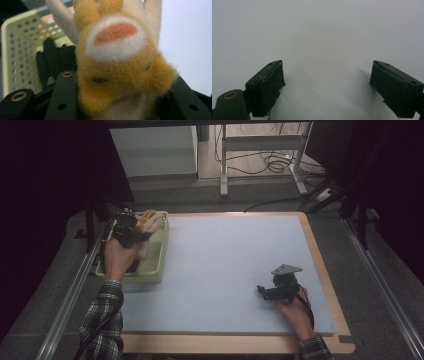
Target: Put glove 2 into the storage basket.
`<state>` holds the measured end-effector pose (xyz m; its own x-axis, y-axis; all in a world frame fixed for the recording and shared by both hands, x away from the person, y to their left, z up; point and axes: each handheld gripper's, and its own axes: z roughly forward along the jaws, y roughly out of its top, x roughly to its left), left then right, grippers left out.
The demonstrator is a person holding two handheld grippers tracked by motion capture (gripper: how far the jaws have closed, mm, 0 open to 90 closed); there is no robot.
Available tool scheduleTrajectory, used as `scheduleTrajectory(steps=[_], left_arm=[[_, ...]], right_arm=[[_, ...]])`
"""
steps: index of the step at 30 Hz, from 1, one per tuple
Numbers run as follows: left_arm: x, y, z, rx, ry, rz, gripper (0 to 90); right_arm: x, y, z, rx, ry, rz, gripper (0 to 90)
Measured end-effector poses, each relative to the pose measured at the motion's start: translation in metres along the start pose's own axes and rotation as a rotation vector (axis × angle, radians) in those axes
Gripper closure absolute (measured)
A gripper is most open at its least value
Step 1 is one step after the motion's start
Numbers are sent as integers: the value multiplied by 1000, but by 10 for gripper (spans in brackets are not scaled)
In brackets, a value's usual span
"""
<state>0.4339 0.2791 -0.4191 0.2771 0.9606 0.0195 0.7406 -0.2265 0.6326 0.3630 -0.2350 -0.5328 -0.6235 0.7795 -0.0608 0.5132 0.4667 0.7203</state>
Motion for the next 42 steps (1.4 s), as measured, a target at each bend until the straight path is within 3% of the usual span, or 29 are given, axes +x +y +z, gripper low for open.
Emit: scheduleTrajectory(steps=[7,10,16,18,21,22,25,28,33,36,38,42], left_arm=[[16,-14,39,54,36,-38,528],[13,-14,58,100,38,-46,527],[-3,-10,89,186,32,-15,509],[-5,-9,97,227,20,-23,480],[-2,-10,103,280,-31,-58,362],[-1,-10,102,274,-15,-56,313],[9,-10,94,248,-81,-113,152],[12,-6,76,202,-51,-99,94],[9,-2,45,78,-71,-62,42],[0,-3,33,18,-104,-26,35],[-9,-5,26,-26,-148,8,33],[-37,-11,15,-104,-227,91,25]], right_arm=[[0,0,0,0,0,1,117],[0,0,0,-1,0,0,117],[0,0,0,-1,0,1,117],[0,0,0,-1,0,0,117],[0,0,0,-2,-2,-2,118],[0,0,0,-1,-1,-1,117],[0,0,0,-1,0,0,117],[0,0,0,-1,-1,0,118],[0,0,0,-1,-1,-1,117],[0,0,0,0,-1,-1,118],[0,0,0,-1,-2,-2,117],[0,0,0,2,-2,-3,117]])
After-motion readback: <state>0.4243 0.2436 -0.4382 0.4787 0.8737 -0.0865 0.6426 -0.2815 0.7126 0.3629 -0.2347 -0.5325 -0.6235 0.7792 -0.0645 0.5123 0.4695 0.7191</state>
